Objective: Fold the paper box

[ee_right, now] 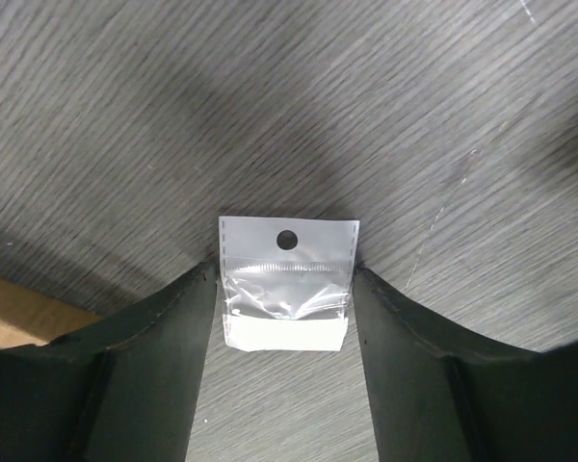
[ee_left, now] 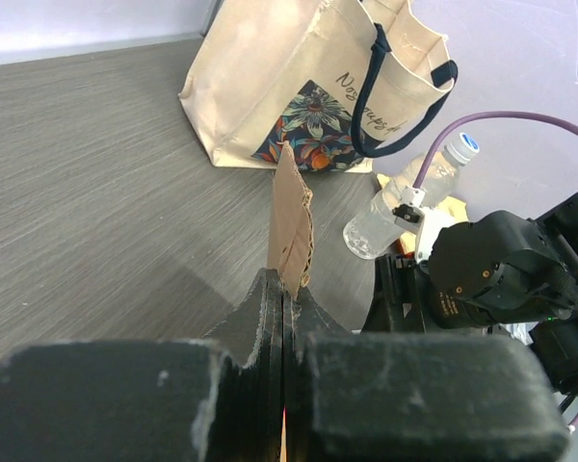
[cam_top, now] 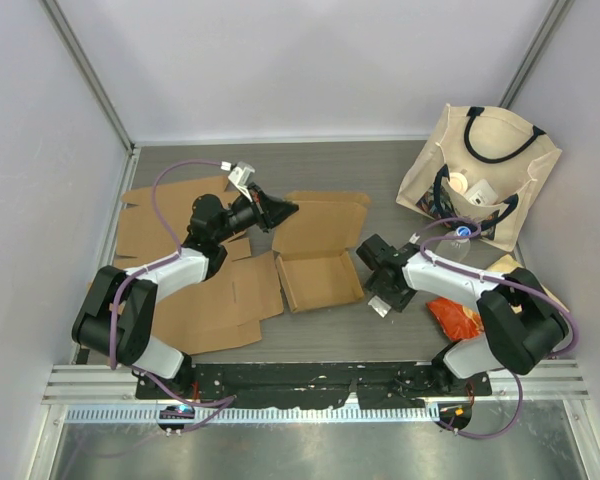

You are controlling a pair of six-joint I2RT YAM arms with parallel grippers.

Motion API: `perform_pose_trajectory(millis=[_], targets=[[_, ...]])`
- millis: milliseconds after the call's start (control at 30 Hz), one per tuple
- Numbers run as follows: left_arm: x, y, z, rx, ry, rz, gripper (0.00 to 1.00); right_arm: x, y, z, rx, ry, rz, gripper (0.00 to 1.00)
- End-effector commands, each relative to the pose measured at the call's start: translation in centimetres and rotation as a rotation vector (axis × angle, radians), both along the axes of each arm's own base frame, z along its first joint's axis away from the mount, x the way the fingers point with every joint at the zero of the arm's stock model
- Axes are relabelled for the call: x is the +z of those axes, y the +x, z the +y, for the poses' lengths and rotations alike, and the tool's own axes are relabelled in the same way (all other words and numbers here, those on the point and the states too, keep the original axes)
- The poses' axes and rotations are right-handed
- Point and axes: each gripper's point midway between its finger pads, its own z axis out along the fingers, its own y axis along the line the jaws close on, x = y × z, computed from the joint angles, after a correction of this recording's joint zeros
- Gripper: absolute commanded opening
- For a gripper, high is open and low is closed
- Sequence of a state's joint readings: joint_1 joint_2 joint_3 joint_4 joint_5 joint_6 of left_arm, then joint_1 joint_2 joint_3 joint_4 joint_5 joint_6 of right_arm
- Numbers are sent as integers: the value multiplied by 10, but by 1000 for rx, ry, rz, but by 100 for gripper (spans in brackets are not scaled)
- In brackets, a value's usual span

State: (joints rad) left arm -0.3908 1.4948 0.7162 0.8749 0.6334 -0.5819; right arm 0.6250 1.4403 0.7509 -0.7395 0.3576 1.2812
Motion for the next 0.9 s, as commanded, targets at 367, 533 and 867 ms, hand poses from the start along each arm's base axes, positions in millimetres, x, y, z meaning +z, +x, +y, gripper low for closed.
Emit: perform_pose_trajectory(millis=[367, 533, 867], targets=[[6, 13, -8, -6, 6, -118, 0, 29, 8, -17, 2, -68, -118, 23], [-14, 15, -23, -32, 58, -153, 0, 72, 15, 3, 168, -65, -194, 22], [-18, 21, -42, -50, 50, -197, 0, 125, 62, 61, 610, 5, -347, 85]])
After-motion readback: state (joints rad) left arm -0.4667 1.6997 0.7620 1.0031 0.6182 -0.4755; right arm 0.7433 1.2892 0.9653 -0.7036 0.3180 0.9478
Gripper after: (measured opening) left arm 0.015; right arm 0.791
